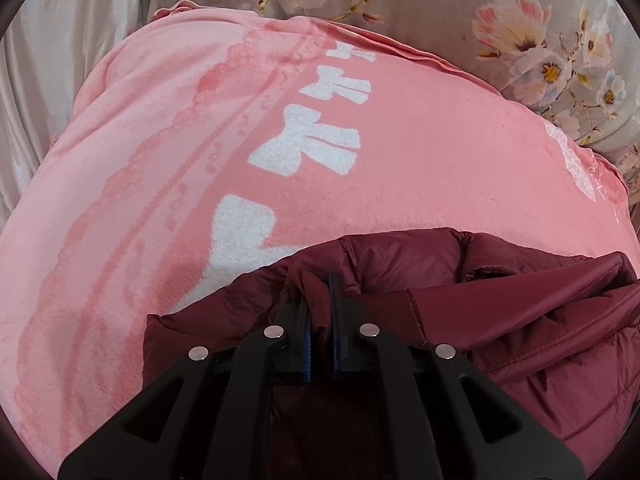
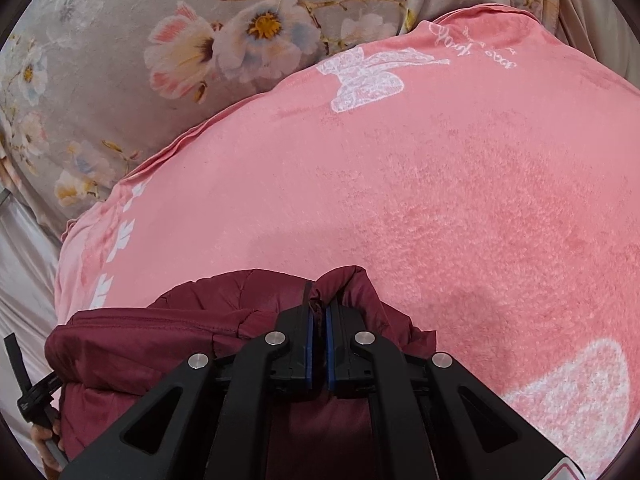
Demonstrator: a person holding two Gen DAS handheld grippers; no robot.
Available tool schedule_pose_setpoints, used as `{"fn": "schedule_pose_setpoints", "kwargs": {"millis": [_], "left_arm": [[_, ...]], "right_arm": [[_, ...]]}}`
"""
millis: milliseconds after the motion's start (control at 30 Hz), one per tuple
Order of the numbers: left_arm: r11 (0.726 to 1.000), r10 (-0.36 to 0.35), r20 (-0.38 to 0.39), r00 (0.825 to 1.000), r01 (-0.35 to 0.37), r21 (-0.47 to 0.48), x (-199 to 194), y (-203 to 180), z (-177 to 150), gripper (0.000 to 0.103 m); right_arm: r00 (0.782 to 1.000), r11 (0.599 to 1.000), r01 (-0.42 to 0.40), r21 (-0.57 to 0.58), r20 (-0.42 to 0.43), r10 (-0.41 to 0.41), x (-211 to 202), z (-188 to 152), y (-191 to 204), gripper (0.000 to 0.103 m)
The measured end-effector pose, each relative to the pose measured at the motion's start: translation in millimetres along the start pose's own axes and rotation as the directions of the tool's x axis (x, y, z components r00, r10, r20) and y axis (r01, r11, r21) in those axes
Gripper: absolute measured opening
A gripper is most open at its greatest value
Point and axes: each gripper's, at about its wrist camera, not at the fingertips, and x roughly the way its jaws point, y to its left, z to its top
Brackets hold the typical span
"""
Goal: Fold large clothes
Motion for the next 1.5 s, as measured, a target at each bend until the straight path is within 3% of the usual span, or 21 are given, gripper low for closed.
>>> {"fn": "schedule_pose_setpoints", "kwargs": {"millis": [133, 267, 300, 333, 367, 467, 533, 700, 800, 1000, 1167, 1500], "left_arm": [[0.998, -0.044, 0.019, 0.999, 0.045, -0.037, -4.1, 7.5, 0.6, 0.010], [0.999, -0.027, 0.089, 0.996, 0.029, -0.027, -40.0, 7.4, 7.9, 0.019], [1.000, -0.023, 0.135, 0.991, 0.025, -0.017, -59.4, 6.5, 12.0, 0.031], [1.000, -0.007, 0.171, 0.985, 0.010, -0.015, -72.3, 5.7, 15.0, 0.053], [1.000, 0.010, 0.232, 0.973, -0.006, -0.017, -92.1, 4.6, 18.7, 0.061], [1.000, -0.003, 0.311, 0.950, 0.003, 0.002, -135.2, -8.7, 30.8, 0.061], [0.998, -0.061, 0.307, 0.950, 0.049, 0.049, -148.1, -27.8, 35.8, 0.060], [0.962, -0.189, 0.143, 0.971, 0.154, 0.224, -124.0, -107.4, 23.4, 0.045], [0.951, -0.176, 0.054, 0.983, 0.155, 0.266, -87.4, -134.4, 10.3, 0.036], [0.957, -0.129, -0.044, 0.991, 0.136, 0.258, -36.7, -142.7, -5.8, 0.034], [0.960, -0.129, -0.068, 0.989, 0.142, 0.240, -19.1, -138.8, -15.3, 0.034], [0.958, -0.084, -0.025, 0.996, 0.088, 0.273, -4.7, -145.2, -24.7, 0.033]], "right_arm": [[0.998, 0.999, -0.048, 0.021, 0.042, 0.047, -15.6, 3.5, -4.7, 0.011], [0.987, 0.999, -0.043, 0.010, 0.154, 0.041, -60.7, 10.9, 1.0, 0.042], [0.981, 0.999, -0.051, -0.001, 0.185, 0.051, -75.4, 13.1, 4.5, 0.043], [0.976, 0.998, -0.055, -0.013, 0.210, 0.057, -88.9, 15.4, 9.1, 0.043], [0.972, 0.998, -0.058, -0.026, 0.228, 0.062, -99.7, 16.6, 14.9, 0.043], [0.964, 0.989, -0.118, -0.095, 0.228, 0.136, -119.3, 15.0, 46.5, 0.043], [0.968, 0.974, -0.157, -0.165, 0.168, 0.184, -114.1, 8.0, 80.9, 0.041], [0.975, 0.900, -0.208, -0.384, -0.012, 0.220, -72.2, -34.5, 169.8, 0.014], [0.980, 0.870, -0.201, -0.449, -0.092, 0.179, -39.0, -52.3, 195.3, 0.013], [0.986, 0.881, -0.119, -0.458, -0.161, 0.049, 14.1, -58.4, 184.6, 0.005], [0.979, 0.898, -0.121, -0.423, -0.203, 0.037, 33.2, -62.6, 171.0, 0.000], [0.972, 0.902, -0.153, -0.403, -0.225, 0.064, 44.9, -67.2, 166.2, 0.000]]}}
